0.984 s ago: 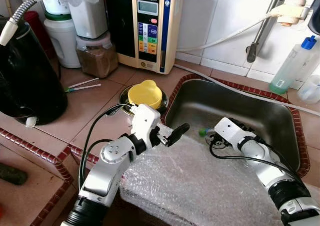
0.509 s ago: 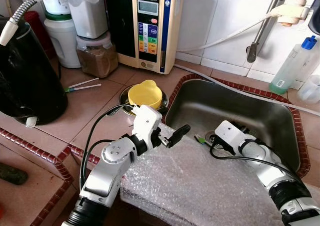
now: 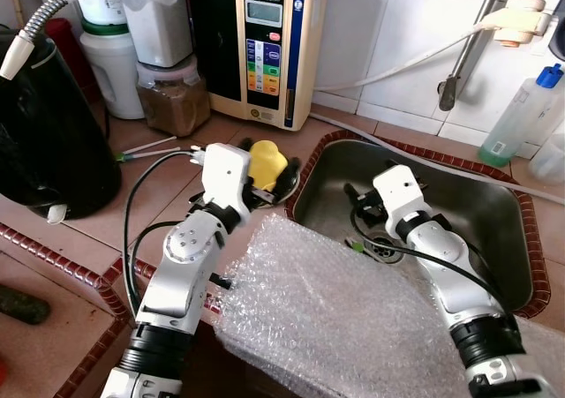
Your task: Kitchen organization
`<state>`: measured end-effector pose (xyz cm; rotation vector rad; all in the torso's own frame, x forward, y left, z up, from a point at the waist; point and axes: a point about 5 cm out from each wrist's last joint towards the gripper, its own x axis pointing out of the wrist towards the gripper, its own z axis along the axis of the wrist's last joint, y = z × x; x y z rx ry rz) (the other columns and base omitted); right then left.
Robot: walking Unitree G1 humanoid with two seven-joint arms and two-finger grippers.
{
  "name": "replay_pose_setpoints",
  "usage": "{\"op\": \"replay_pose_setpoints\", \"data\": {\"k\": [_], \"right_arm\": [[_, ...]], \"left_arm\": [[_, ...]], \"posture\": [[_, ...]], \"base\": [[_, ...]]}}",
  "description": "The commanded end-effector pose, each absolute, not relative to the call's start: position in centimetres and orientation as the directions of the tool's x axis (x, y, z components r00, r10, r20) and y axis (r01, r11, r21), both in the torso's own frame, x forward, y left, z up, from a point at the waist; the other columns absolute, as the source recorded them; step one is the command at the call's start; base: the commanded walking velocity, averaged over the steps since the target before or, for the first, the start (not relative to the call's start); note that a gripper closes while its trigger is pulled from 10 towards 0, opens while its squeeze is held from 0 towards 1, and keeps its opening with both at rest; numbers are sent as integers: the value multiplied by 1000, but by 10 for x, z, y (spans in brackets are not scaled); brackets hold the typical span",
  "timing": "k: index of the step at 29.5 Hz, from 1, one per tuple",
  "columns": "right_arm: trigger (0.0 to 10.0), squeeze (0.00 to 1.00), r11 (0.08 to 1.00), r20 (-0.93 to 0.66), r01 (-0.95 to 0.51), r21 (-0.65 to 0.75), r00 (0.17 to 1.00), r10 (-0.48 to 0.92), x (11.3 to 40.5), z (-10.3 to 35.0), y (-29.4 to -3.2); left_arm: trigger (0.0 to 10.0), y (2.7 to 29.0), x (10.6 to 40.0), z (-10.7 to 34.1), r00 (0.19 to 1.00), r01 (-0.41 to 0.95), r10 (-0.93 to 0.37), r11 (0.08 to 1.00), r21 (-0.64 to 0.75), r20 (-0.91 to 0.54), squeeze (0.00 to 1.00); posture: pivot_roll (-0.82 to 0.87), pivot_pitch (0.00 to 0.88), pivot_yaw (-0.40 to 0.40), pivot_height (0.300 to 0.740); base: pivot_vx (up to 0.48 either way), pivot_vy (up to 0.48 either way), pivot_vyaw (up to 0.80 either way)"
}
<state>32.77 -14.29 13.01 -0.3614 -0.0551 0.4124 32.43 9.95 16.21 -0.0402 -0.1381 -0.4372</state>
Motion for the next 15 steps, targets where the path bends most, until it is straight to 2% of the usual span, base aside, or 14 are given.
{"op": "replay_pose_setpoints", "data": {"k": [1, 3, 7, 8, 9, 11, 12, 13, 14, 15], "right_arm": [[10000, 1000, 849, -3, -400, -346, 905, 425, 327, 137, -141], [10000, 1000, 807, 21, -474, -353, 858, 513, 316, 143, -124], [10000, 1000, 758, 9, -522, -391, 821, 570, 309, 142, -111], [10000, 1000, 747, 5, -530, -402, 814, 581, 308, 142, -109], [10000, 1000, 729, -9, -545, -415, 803, 595, 305, 140, -105], [10000, 1000, 723, -14, -549, -420, 800, 599, 303, 139, -104], [10000, 945, 716, -22, -556, -423, 796, 605, 301, 138, -103], [10000, 945, 716, -22, -556, -423, 796, 605, 301, 138, -103], [10000, 627, 707, -32, -566, -424, 789, 613, 299, 136, -102], [10000, 627, 700, -36, -570, -431, 786, 618, 298, 136, -101]], "left_arm": [[10000, 98, 327, 168, 897, 419, -414, 908, -3, 158, 1000], [10000, 98, 332, 164, 914, 390, -387, 921, 6, 125, 1000], [10000, 93, 334, 157, 925, 369, -369, 929, 14, 86, 1000], [10000, 94, 335, 157, 934, 347, -346, 938, 12, 85, 820], [10000, 98, 339, 157, 955, 288, -285, 958, -22, 76, 0], [10000, 102, 342, 157, 967, 249, -247, 968, -37, 69, 0], [10000, 107, 345, 156, 979, 199, -196, 979, -47, 53, 0], [10000, 107, 345, 156, 979, 199, -196, 979, -47, 53, 0], [10000, 110, 348, 153, 984, 175, -174, 984, -39, 30, 0], [10000, 110, 349, 153, 985, 171, -170, 984, -40, 27, 0]], "posture": [[4, 0, -11, 740], [3, 0, -11, 740], [-2, 0, -9, 740], [-2, 0, -9, 740], [-3, 0, -8, 740], [-2, 0, -8, 740], [-2, 0, -8, 740], [-2, 0, -8, 740], [0, 0, -11, 740], [-1, 0, -10, 740]], "base": [[0, 0, 0], [0, 0, 0], [0, 0, 0], [0, 0, 0], [0, 0, 0], [0, 0, 0], [0, 0, 0], [0, 0, 0], [0, 0, 0], [0, 0, 0]]}}
